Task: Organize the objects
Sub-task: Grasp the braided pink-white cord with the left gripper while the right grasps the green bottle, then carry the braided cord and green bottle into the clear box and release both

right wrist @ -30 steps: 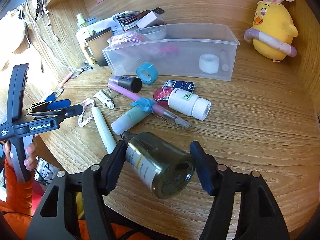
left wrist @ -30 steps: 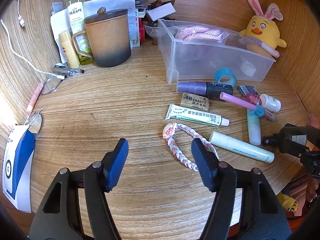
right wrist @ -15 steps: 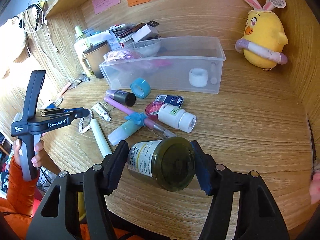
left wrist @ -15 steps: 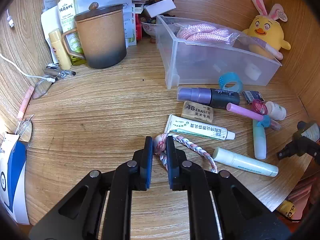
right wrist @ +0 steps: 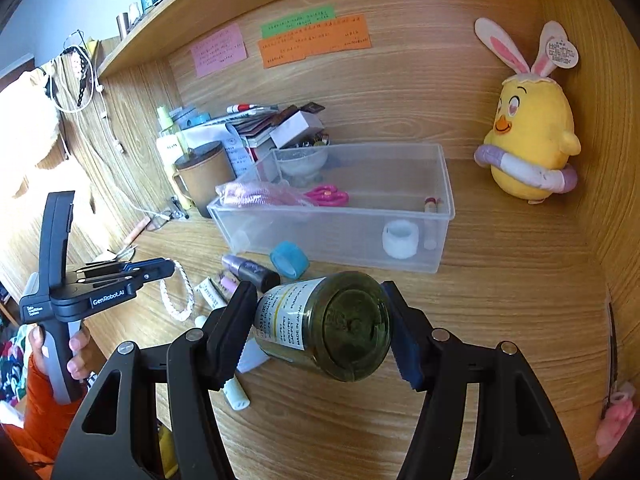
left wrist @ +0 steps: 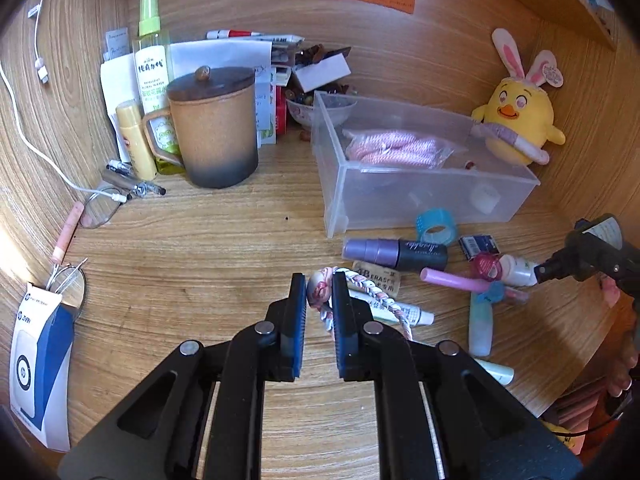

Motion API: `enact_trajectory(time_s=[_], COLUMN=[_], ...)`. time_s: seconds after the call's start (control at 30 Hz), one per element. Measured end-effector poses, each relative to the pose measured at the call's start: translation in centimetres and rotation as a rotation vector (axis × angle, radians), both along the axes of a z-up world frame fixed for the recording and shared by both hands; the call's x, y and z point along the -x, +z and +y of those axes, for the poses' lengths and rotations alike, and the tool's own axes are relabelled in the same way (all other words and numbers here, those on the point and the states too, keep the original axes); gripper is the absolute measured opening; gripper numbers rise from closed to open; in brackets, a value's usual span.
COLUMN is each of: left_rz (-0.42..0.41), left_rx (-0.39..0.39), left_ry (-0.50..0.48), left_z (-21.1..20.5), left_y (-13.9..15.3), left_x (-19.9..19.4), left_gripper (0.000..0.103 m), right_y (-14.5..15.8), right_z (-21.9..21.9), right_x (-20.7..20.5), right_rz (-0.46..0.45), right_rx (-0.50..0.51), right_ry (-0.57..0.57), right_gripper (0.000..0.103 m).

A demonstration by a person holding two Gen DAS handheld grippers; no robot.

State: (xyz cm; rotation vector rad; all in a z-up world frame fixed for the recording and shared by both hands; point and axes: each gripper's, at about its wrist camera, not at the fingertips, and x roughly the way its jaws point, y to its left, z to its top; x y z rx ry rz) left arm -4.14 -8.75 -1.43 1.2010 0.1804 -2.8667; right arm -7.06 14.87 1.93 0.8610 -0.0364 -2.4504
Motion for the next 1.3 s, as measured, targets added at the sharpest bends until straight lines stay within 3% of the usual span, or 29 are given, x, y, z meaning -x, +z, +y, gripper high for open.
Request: enact_trajectory(time_s=[0.4, 0.63, 0.87, 1.3], left_rz=[0.162, 0.199, 0.166, 0.029], left_rx=[0.012, 0.008, -0.02, 0.003], left_ry=[-0.013, -0.014, -0.015, -0.044], left_z=[0.6, 1.0, 1.0, 2.6], left_y=[5.4, 7.4, 7.5, 3.8], left_x=[1.9, 4.5, 8.1, 14.2], left_gripper=[0.012, 0.012, 0.012, 0.012], right_y=[2.7, 4.7, 4.1, -0.3], right_z=[-0.8, -1.8, -3.2, -4.1], right_x=[4.6, 6.7, 9.0, 13.8], right_rz=[0.066, 0.112, 0.102, -0.071], right_rx=[0.002, 0.0, -0.043, -0.075], right_ry=[-0.058, -0.065, -0.062, -0.02], right_gripper=[0.059, 0.059, 0.059, 0.059])
